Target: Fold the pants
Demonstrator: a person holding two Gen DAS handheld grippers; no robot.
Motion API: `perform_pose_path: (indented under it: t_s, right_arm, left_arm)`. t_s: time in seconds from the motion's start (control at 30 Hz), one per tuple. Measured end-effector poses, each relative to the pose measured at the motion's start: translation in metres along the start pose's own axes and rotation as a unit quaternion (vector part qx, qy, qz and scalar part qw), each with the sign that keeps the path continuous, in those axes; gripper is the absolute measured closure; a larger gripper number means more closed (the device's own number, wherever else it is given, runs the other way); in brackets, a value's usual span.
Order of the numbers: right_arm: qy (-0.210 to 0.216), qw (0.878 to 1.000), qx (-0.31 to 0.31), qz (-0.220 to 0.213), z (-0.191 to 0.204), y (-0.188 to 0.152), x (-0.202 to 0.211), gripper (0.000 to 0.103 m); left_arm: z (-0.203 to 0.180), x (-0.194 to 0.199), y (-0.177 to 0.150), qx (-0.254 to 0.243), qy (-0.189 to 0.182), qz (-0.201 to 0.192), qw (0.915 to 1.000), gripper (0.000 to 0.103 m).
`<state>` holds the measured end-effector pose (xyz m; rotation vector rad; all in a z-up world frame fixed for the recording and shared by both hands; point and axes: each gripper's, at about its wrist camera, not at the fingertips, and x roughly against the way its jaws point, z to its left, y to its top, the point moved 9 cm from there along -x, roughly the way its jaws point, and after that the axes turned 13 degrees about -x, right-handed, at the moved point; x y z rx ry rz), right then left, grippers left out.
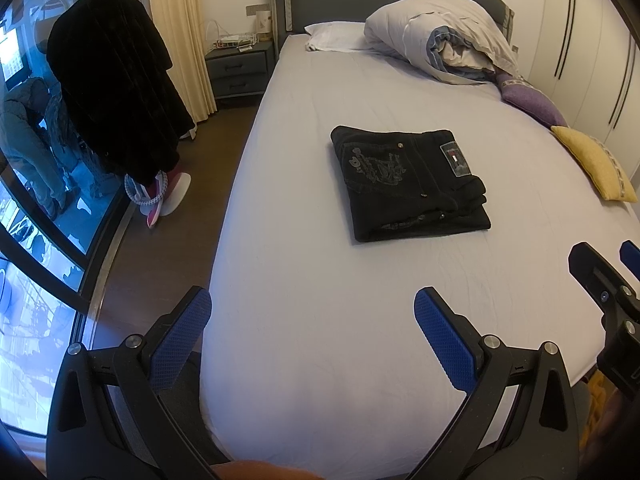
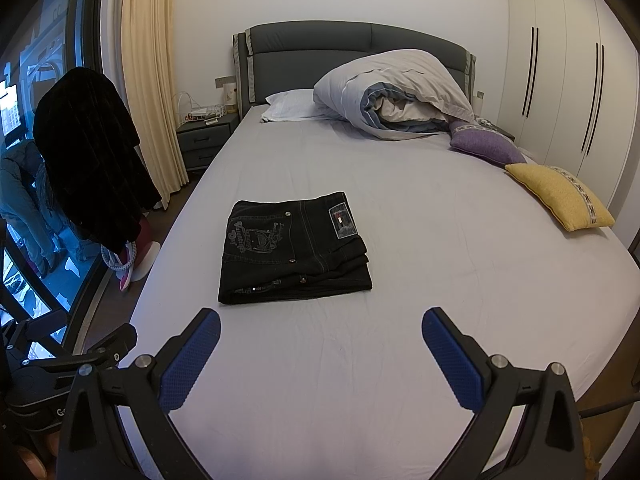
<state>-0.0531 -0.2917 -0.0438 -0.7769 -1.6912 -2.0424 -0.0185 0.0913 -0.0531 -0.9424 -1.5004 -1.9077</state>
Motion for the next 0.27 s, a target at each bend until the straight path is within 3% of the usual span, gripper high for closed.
perform_pose_path:
  t_s: [0.27]
  right_arm:
    - [0.001, 1.000, -0.001, 0.002, 0.0000, -0.0041, 0.0017, 0.000]
  left_arm:
    - [0.0052, -0.0045, -0.0004, 0.007, 0.005, 0.003, 1.0000, 0.000]
